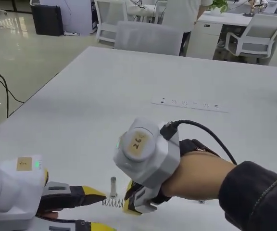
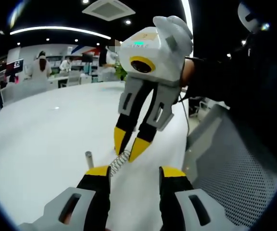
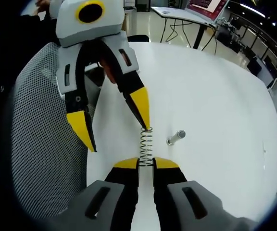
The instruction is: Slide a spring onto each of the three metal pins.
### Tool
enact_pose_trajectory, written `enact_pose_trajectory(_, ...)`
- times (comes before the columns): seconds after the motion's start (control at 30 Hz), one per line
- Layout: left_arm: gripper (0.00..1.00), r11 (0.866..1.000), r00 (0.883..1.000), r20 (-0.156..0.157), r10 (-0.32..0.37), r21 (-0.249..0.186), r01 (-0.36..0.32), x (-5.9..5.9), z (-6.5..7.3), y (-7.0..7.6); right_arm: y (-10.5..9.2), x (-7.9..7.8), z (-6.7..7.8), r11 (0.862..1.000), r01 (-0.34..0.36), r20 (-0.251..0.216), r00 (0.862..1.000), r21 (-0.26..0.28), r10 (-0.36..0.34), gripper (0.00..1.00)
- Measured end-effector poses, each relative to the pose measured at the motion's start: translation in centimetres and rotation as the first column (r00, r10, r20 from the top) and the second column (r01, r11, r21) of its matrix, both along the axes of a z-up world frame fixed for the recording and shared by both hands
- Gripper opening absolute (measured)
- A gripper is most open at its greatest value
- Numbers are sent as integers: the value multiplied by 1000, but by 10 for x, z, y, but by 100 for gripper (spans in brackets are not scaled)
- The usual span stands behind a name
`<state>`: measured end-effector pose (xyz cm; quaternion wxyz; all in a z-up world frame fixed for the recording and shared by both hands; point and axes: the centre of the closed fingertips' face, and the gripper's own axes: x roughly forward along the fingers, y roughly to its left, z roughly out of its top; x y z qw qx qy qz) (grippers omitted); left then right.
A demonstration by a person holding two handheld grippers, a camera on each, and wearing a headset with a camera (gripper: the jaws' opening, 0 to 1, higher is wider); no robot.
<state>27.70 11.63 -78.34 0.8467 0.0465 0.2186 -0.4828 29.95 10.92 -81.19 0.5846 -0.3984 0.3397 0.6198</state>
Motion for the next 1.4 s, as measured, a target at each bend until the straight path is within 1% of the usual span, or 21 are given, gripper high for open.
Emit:
enact_pose_trajectory(0.2, 33, 1000, 1000, 6, -15, 3, 15, 3, 2, -3, -11, 2, 6, 1000, 18, 8, 1000, -1, -18, 7)
enact_pose_trajectory(0.3, 33, 1000, 1000, 9, -26, 5, 26, 4, 3, -5, -15, 0, 12, 1000, 23, 5, 1000, 6, -23, 7)
enact_pose_trajectory(0.53, 31, 999, 998, 20, -54, 9, 54, 5, 5, -11, -22, -4, 20, 1000, 14, 6, 1000, 15, -14, 7)
enact_pose_trajectory(0.63, 29, 998, 998, 26, -62, 6, 61, 6, 5, -12, -24, -6, 21, 1000, 0, 4, 1000, 14, 0, 7)
enact_pose_trajectory(0.87, 23, 997, 996, 42, -82, 1, 82, 5, 7, -16, -25, -16, 22, 998, -59, -3, 998, 15, 60, 7)
enact_pose_trajectory(1.2, 13, 994, 992, 54, -110, -7, 111, 2, 8, -20, -19, -24, 26, 992, -121, -2, 993, 27, 121, 7)
enact_pose_trajectory(1.4, 9, 992, 991, 55, -122, -5, 123, 0, 8, -21, -17, -25, 27, 990, -137, 1, 991, 33, 137, 7)
